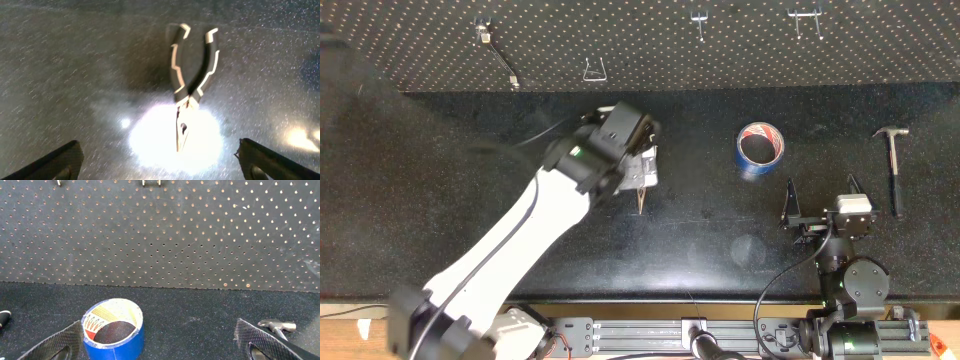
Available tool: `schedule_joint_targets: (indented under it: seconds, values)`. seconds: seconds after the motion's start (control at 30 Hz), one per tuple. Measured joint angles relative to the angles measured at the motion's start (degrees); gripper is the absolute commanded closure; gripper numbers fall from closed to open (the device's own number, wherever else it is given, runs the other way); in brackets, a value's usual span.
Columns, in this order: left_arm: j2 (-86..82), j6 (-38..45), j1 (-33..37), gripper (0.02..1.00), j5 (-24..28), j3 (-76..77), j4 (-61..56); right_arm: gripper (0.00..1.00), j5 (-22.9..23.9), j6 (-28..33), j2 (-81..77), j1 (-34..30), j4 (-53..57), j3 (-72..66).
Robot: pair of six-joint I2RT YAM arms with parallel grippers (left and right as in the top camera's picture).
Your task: Place Tools Onto Pegboard
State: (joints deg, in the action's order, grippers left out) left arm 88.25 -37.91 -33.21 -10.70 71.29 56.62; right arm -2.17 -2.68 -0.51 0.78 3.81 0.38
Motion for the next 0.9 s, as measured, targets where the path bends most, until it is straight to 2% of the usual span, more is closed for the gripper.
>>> schedule_joint_targets:
  seconds: [0.33, 0.6, 0.9]
  values:
    - [14.8, 5.55, 0.0, 0.023, 1.62, 10.99, -2.14, 0.016, 0.0, 0.0, 0.0, 0.0, -0.02, 0.0]
    - [18.86, 6.4, 1.42, 0.02, 6.29, 11.43, -3.98, 0.016, 0.0, 0.0, 0.0, 0.0, 0.0, 0.0]
    - [21.22, 6.4, 3.67, 0.02, 6.95, 11.47, -3.96, 0.016, 0.0, 0.0, 0.0, 0.0, 0.0, 0.0]
